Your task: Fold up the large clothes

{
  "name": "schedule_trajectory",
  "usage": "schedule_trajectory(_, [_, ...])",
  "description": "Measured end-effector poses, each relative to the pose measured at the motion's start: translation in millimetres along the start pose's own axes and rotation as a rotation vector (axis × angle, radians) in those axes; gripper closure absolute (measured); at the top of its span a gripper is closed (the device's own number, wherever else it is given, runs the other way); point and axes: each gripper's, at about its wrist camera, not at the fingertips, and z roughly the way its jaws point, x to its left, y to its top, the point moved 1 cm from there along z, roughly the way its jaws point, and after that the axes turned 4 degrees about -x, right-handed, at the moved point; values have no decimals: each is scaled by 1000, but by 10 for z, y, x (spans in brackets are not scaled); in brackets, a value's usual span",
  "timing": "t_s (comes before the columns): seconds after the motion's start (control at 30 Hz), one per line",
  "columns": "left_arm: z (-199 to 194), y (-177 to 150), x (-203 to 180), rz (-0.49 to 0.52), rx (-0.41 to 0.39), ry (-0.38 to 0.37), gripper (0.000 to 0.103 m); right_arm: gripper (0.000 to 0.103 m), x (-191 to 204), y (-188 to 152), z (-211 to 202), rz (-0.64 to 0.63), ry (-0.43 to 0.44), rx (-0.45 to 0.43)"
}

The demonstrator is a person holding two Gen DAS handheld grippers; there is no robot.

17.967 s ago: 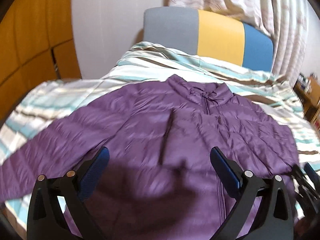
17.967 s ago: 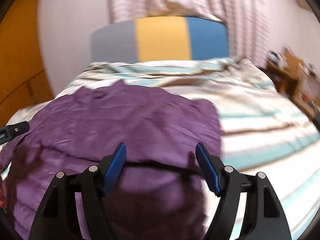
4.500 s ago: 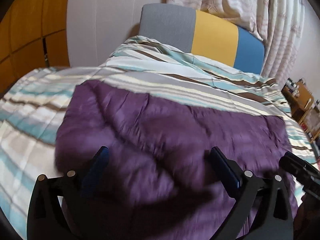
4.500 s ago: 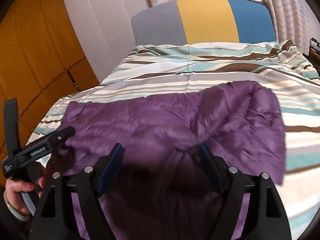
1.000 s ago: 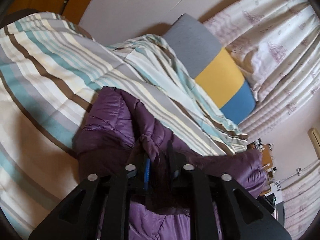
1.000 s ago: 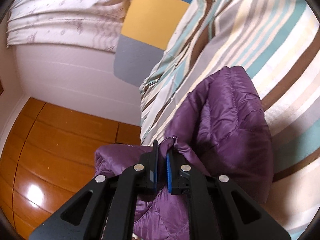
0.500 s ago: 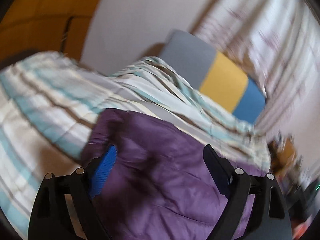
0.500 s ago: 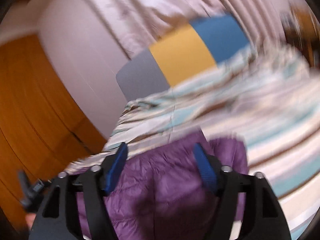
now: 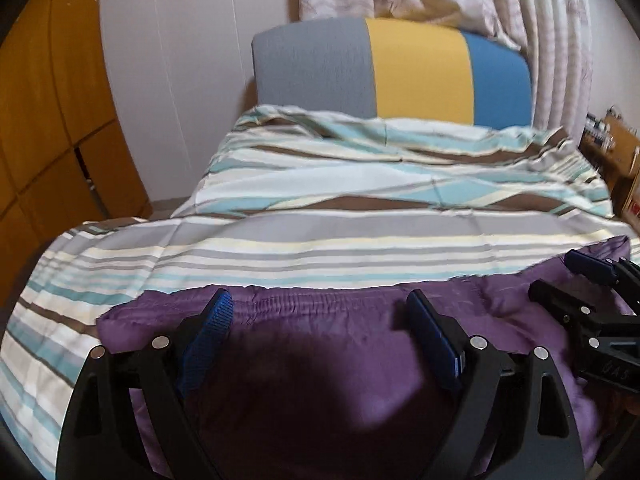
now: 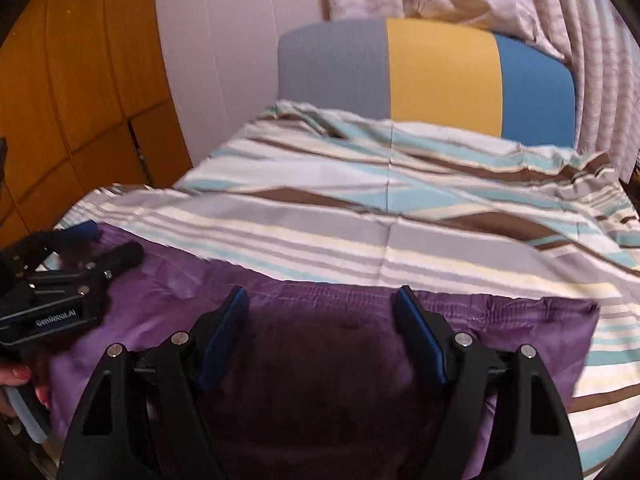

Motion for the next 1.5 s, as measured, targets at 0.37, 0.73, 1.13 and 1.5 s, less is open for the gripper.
schedule_trajectory(0.37, [435, -248, 93, -120, 11, -70, 9, 27, -139, -179, 478, 64, -14, 73])
schedule_trajectory(0.73, [564, -301, 138, -156, 43, -124, 7, 26, -181, -239, 575, 73, -13, 88])
schedule_trajectory(1.13, [282, -89, 540, -103, 29, 50, 7, 26, -172, -259, 559, 69, -18, 72])
schedule_trajectory(1.5, [684, -483, 937, -302, 80, -23, 3, 25, -150, -257, 527, 68, -18, 52])
